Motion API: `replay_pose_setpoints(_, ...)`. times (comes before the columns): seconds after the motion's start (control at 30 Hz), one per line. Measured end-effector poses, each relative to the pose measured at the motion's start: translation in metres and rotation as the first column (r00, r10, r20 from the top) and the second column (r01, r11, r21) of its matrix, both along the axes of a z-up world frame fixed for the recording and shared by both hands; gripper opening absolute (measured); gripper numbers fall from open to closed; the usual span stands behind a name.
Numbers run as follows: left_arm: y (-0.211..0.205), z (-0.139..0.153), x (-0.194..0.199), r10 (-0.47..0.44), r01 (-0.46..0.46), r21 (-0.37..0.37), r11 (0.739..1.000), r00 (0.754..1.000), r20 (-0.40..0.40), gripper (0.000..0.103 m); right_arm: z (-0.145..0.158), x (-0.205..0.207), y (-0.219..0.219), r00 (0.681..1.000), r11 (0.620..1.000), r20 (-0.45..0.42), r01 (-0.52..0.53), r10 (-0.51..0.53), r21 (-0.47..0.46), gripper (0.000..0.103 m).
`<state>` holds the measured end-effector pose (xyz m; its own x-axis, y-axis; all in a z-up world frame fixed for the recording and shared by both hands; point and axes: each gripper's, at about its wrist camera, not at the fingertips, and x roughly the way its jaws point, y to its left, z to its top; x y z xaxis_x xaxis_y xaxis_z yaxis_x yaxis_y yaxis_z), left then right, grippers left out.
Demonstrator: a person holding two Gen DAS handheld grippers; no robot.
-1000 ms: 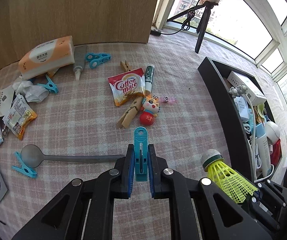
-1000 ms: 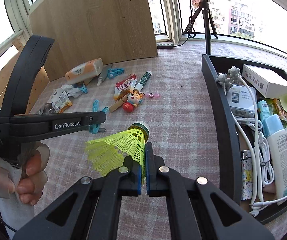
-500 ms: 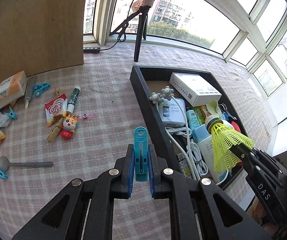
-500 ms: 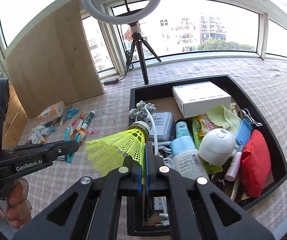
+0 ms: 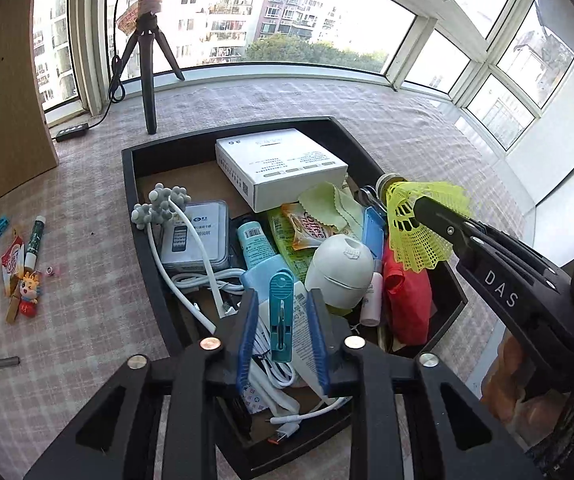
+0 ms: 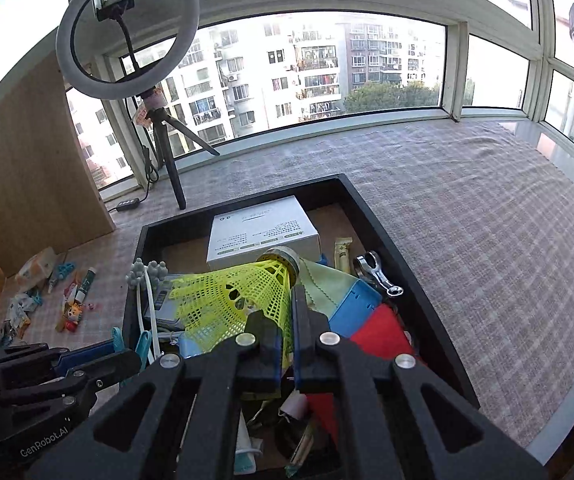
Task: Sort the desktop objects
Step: 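Carry both held items over the black bin and open both tools, then move both open tools back over the cluttered table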
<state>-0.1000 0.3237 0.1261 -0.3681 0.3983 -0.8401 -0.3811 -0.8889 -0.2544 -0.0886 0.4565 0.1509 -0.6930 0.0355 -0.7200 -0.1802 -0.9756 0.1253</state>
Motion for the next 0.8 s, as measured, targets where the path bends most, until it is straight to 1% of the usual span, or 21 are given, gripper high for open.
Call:
replay_pose_setpoints(0.03,0.0,0.001,0.002,-0.003,0.003,0.008,1.0,1.0,-0.016,0.075,-0.002,-0.002,0.001,1.0,1.0,0.016,-0.002,0.002,-0.003,0.045)
replay_pose_setpoints(0.07,-0.001,0.004,0.003,0.001,-0.001,0.006,1.0,0.999,-0.037,0.075,-0.002,-0.001,0.001,1.0,1.0,0.01,0.011,-0.011,-0.001,0.057)
replay_pose_setpoints(0.1,-0.002,0.006,0.004,0.004,-0.005,-0.005,1.0,0.999,-0.053,0.075,0.0,0.002,0.0,1.0,1.0,-0.012,0.023,-0.023,0.006,0.063)
replay_pose_setpoints(0.17,-0.008,0.007,0.003,0.005,-0.006,-0.009,1.0,0.998,-0.058,0.075,0.005,0.006,-0.004,0.999,1.0,-0.037,0.024,-0.023,0.02,0.063)
replay_pose_setpoints(0.3,-0.029,0.005,-0.003,0.038,-0.038,-0.011,0.999,0.998,-0.051,0.072,0.011,0.006,-0.017,0.999,1.0,-0.05,0.01,-0.009,0.023,0.063)
replay_pose_setpoints(0.43,-0.059,0.002,-0.005,0.079,-0.08,-0.016,0.997,0.996,-0.05,0.069,0.015,0.002,-0.032,0.998,1.0,-0.054,-0.009,0.009,-0.001,0.063)
replay_pose_setpoints(0.5,-0.077,0.001,-0.004,0.105,-0.106,-0.026,0.994,0.993,-0.055,0.069,0.014,-0.002,-0.043,0.998,0.999,-0.048,-0.029,0.028,-0.017,0.063)
replay_pose_setpoints(0.6,-0.11,-0.002,-0.004,0.152,-0.154,-0.036,0.987,0.987,-0.055,0.069,0.014,-0.008,-0.066,0.997,0.998,-0.042,-0.061,0.06,-0.018,0.063)
replay_pose_setpoints(0.73,-0.16,-0.008,-0.005,0.223,-0.226,-0.056,0.973,0.974,-0.048,0.062,0.013,-0.018,-0.103,0.992,0.992,-0.03,-0.124,0.124,-0.025,0.062)
replay_pose_setpoints(0.8,-0.185,-0.011,-0.007,0.258,-0.261,-0.07,0.963,0.965,-0.05,0.061,0.011,-0.024,-0.124,0.987,0.987,-0.019,-0.161,0.16,-0.03,0.061)
